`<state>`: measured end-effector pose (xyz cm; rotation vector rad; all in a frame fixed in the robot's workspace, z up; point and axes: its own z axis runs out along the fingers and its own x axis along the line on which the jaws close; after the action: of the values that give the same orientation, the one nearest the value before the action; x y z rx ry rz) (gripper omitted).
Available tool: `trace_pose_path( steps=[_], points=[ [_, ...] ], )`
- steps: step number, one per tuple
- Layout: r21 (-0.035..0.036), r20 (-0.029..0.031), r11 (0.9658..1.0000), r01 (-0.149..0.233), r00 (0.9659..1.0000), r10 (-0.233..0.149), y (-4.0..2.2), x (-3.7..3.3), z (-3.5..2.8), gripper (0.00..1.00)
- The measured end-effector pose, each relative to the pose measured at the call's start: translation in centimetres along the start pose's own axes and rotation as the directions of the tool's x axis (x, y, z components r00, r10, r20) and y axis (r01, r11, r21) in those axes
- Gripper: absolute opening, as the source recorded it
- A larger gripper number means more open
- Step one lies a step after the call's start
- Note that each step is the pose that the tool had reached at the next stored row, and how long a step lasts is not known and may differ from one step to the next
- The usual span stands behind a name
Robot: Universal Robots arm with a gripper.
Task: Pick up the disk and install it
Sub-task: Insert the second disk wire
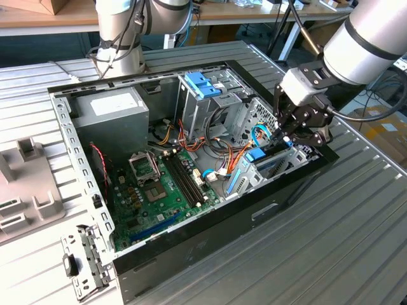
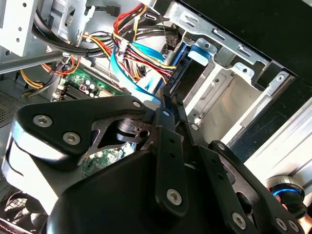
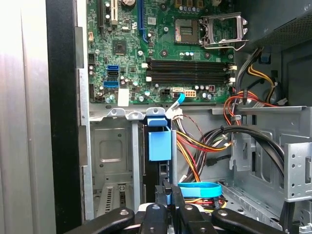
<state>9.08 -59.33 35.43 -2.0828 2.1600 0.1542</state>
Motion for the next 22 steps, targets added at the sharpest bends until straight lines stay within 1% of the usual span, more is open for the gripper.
trace_pose_path(
  steps=[7, 13, 16, 18, 22],
  points=[
    [0.0, 0.0, 1.0, 0.0, 1.0, 0.0, -0.01, 0.48, 0.19, 0.16],
    [0.0, -0.0003, 1.0, 0.0, 1.0, 0.0, -0.02, 0.74, 0.37, 0.16],
    [-0.0003, 0.0002, 1.0, 0.002, 1.0, -0.002, -0.03, 0.5, 0.44, 0.16],
    [-0.0006, 0.0002, 1.0, 0.004, 1.0, -0.004, -0.02, 0.08, 0.51, 0.16],
    [-0.0024, 0.0012, 0.9999, 0.014, 0.9999, -0.014, -0.27, 0.03, 0.52, 0.16]
  ],
)
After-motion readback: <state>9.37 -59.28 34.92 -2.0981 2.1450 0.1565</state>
